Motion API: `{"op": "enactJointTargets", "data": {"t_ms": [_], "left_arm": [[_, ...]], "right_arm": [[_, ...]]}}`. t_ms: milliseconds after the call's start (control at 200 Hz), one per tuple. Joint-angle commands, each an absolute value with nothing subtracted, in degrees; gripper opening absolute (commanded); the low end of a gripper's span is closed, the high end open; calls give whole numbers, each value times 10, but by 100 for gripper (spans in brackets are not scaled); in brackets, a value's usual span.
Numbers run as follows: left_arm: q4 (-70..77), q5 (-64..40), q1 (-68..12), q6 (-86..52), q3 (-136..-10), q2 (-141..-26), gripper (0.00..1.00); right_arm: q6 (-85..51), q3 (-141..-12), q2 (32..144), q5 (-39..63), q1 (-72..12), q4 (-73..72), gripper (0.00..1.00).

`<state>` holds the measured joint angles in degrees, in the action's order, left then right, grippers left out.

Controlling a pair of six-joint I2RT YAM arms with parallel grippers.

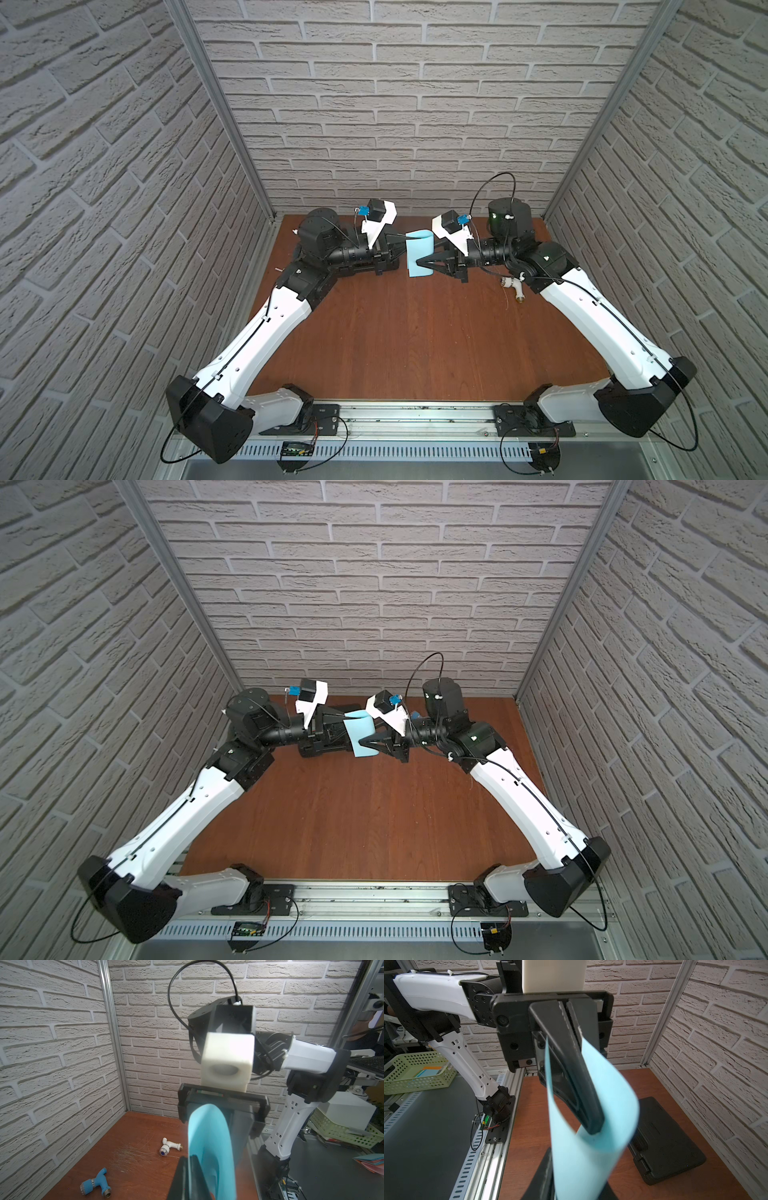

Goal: Fold the square paper along the opposite sides
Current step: Fold the paper.

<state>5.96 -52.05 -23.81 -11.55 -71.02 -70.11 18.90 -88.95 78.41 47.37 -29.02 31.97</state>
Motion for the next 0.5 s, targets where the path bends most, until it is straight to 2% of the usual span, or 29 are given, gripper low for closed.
{"op": "enactJointTargets", "data": {"t_ms": [0, 495], "left_arm": [[77, -521, -241, -107, -712, -695, 0], [76, -520, -240, -103, -715, -691, 0]], "right_arm": [[189, -892, 763, 477, -296, 297, 25], [189, -891, 768, 481, -297, 298, 19]]}}
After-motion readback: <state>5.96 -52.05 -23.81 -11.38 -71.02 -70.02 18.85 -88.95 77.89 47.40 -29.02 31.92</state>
